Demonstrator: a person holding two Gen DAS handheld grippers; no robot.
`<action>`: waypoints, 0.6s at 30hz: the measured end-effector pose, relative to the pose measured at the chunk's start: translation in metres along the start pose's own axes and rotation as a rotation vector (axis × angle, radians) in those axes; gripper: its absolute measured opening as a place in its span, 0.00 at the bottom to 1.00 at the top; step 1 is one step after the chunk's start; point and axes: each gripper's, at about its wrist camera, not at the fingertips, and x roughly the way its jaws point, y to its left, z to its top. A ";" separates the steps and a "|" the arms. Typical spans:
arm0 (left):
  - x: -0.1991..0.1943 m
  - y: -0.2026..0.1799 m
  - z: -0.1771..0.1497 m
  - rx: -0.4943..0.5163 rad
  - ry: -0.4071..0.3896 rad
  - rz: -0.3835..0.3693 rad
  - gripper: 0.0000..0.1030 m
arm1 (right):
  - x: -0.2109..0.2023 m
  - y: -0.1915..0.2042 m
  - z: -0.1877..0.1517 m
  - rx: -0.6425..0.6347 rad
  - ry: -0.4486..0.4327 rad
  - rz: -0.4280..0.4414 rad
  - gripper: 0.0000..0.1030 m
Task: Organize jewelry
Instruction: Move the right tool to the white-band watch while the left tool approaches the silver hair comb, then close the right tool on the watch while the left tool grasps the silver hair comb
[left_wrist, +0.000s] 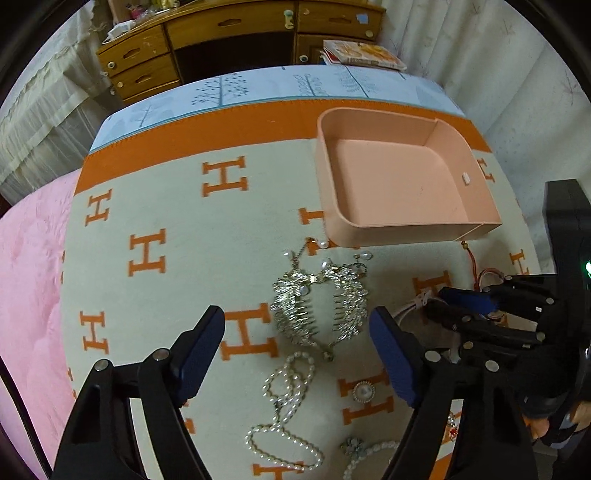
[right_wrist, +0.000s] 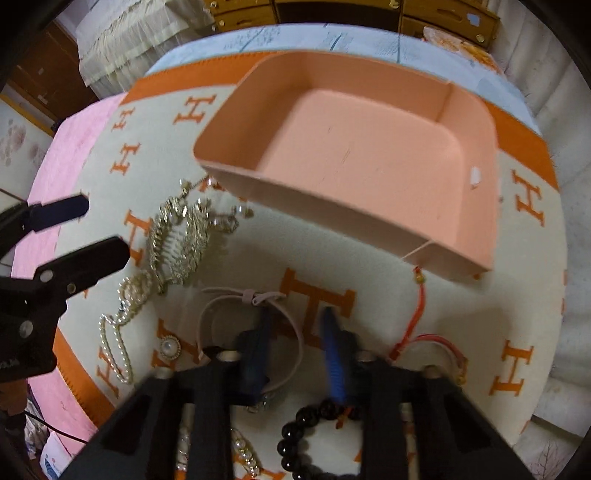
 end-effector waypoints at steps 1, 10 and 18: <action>0.001 -0.003 0.000 0.009 0.004 0.004 0.72 | -0.002 0.002 -0.003 -0.016 -0.026 -0.015 0.08; 0.031 -0.033 0.013 0.047 0.099 0.044 0.37 | -0.017 -0.012 -0.032 0.003 -0.061 0.019 0.05; 0.044 -0.040 0.019 0.029 0.133 0.065 0.36 | -0.033 -0.031 -0.047 0.040 -0.099 0.049 0.05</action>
